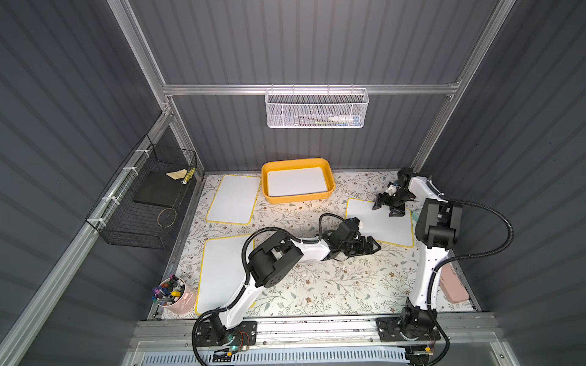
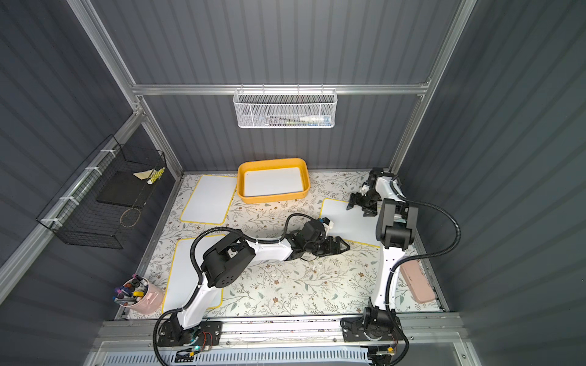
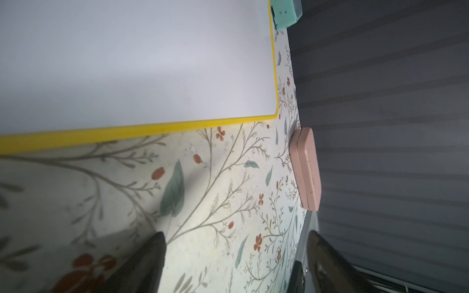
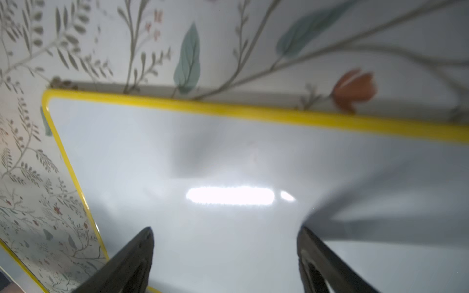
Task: Put the whiteboard into the storage box
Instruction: Pick up the whiteboard at the center of the board.
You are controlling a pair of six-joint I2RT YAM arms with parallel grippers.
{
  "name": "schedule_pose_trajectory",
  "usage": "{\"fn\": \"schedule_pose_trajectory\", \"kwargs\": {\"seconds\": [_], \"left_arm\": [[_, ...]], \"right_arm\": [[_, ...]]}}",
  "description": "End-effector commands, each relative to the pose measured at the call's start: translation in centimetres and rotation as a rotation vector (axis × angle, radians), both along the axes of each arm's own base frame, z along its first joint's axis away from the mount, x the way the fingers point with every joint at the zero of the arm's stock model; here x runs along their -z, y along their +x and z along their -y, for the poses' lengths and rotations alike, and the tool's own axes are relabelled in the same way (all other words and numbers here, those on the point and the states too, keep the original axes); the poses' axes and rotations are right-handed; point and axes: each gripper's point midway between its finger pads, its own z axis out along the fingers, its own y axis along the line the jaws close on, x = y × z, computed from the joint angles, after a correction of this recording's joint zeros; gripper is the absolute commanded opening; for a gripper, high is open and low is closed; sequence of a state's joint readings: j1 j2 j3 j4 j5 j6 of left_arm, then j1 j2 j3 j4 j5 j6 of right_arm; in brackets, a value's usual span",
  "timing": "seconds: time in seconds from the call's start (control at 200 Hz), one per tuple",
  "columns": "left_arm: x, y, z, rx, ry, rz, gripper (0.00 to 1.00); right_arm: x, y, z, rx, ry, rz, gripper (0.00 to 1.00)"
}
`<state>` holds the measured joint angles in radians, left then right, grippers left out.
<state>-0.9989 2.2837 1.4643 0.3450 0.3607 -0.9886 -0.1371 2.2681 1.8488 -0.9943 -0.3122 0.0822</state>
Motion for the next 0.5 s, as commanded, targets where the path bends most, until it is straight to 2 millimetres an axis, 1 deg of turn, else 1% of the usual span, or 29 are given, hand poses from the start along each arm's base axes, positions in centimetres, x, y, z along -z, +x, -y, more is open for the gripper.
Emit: {"fn": "schedule_pose_trajectory", "kwargs": {"seconds": [0.0, 0.11, 0.165, 0.24, 0.295, 0.39, 0.495], "left_arm": [[13.0, -0.9, -8.7, -0.099, 0.379, -0.214, 0.88], [12.9, -0.7, -9.0, -0.103, 0.377, -0.212, 0.88], [12.9, -0.7, -9.0, -0.101, 0.376, -0.214, 0.88], [12.9, -0.9, -8.8, -0.1, 0.364, -0.22, 0.88], [12.8, -1.0, -8.8, -0.104, 0.359, -0.22, 0.88], [12.9, -1.1, -8.8, -0.11, 0.358, -0.227, 0.88], [13.3, -1.4, -8.5, -0.106, 0.353, -0.238, 0.88]], "right_arm": [[0.3, -0.5, -0.8, -0.005, 0.015, 0.004, 0.88], [-1.4, 1.6, 0.7, 0.044, 0.0, 0.05, 0.88], [-2.4, 3.5, 1.4, 0.068, -0.014, 0.097, 0.88], [-3.1, 5.8, 2.3, 0.086, -0.026, 0.133, 0.88], [-2.8, 7.2, 3.0, 0.091, -0.052, 0.139, 0.88], [-1.7, 8.7, 4.0, 0.101, -0.074, 0.127, 0.89], [0.4, 9.1, 4.9, 0.122, -0.069, 0.106, 0.89]]}}
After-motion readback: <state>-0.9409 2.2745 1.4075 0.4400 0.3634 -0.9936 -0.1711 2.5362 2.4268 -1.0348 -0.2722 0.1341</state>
